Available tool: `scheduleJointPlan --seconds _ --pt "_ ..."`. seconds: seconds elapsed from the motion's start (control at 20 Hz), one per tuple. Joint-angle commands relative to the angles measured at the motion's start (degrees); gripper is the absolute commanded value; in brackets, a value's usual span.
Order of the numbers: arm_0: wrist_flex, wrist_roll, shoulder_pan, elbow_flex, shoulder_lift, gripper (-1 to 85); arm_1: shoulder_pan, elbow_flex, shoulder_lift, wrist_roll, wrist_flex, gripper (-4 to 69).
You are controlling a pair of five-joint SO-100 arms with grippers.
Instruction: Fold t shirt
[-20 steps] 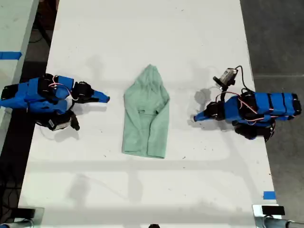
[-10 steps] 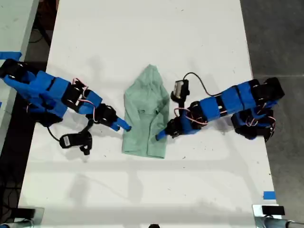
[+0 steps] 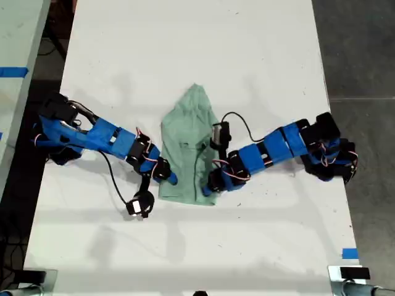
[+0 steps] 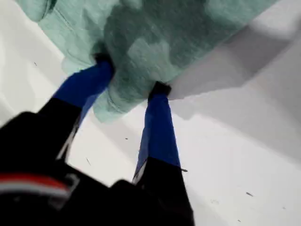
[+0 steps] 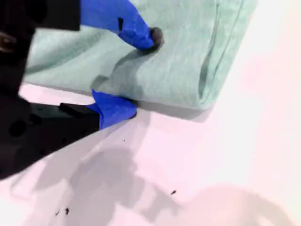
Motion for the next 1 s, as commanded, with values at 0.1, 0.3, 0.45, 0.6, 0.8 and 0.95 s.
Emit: scheduleJointPlan --seconds 0.1,0.3,0.45,0.6,0.8,0.95 --pt "7.9 8.7 2.6 -23.7 -14.4 -0.2 -1.2 -7.7 -2.9 0.6 2.0 -1.4" --pt "12.1 11.2 2.5 -29.8 -8.3 -0.2 -0.4 -18.7 -0.5 -4.3 8.4 -1.4" --pt "21.2 14.1 -6.0 -31.1 1.5 -0.2 8.2 -17.0 9.1 -9.7 9.9 -1.4" --pt "27.7 20.5 -21.4 -31.1 6.8 -0.2 20.6 -15.0 15.3 -13.0 12.4 -1.4" --pt "32.5 25.4 -41.3 -32.1 7.6 34.4 35.7 -17.1 18.5 -18.1 15.4 27.9" --pt "34.0 30.1 -50.8 -31.7 15.5 33.8 46.5 -17.8 25.9 -21.3 25.0 29.5"
